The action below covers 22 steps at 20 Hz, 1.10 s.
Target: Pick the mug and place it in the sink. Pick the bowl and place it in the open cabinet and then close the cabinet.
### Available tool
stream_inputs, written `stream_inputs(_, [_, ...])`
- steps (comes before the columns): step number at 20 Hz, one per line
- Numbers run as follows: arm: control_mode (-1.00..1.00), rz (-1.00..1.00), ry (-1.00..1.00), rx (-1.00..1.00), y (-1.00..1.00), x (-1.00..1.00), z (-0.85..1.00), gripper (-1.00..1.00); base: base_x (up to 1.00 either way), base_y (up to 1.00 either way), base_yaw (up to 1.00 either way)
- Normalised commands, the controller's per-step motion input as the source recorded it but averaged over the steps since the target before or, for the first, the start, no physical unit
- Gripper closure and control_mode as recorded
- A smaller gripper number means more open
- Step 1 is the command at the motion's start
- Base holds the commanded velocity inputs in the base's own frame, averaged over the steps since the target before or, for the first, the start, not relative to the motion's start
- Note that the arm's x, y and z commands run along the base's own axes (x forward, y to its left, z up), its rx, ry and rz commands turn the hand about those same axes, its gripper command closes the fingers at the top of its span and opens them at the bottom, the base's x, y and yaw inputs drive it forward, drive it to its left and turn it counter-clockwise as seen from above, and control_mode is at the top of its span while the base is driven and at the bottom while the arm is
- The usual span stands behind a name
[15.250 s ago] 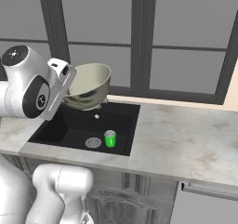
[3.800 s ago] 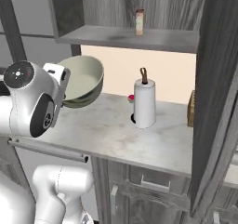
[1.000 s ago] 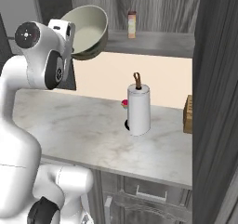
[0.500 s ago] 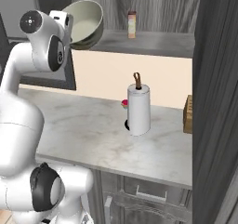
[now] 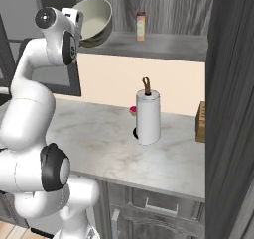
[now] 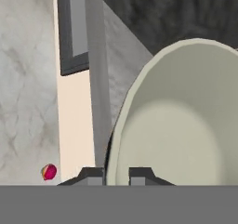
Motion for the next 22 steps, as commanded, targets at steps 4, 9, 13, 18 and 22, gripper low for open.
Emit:
stream_inputs(4, [-1.0, 0.0, 0.03, 0.0, 0.13, 0.66, 0.0, 1.0, 0.0, 0.0, 0.0])
stream_inputs(9, [-1.0, 0.0, 0.02, 0.0, 0.03, 0.66, 0.0, 1.0, 0.0, 0.0, 0.0])
stream_inputs(13, [-1.0, 0.0, 0.06, 0.01, 0.0, 0.57, 0.0, 1.0, 0.0, 0.0, 0.0])
stream_inputs(18, [-1.0, 0.0, 0.11, 0.03, 0.0, 0.53, 0.0, 1.0, 0.0, 0.0, 0.0])
stream_inputs(22, [-1.0, 0.0, 0.15, 0.04, 0.0, 0.45, -0.01, 1.0, 0.0, 0.0, 0.0])
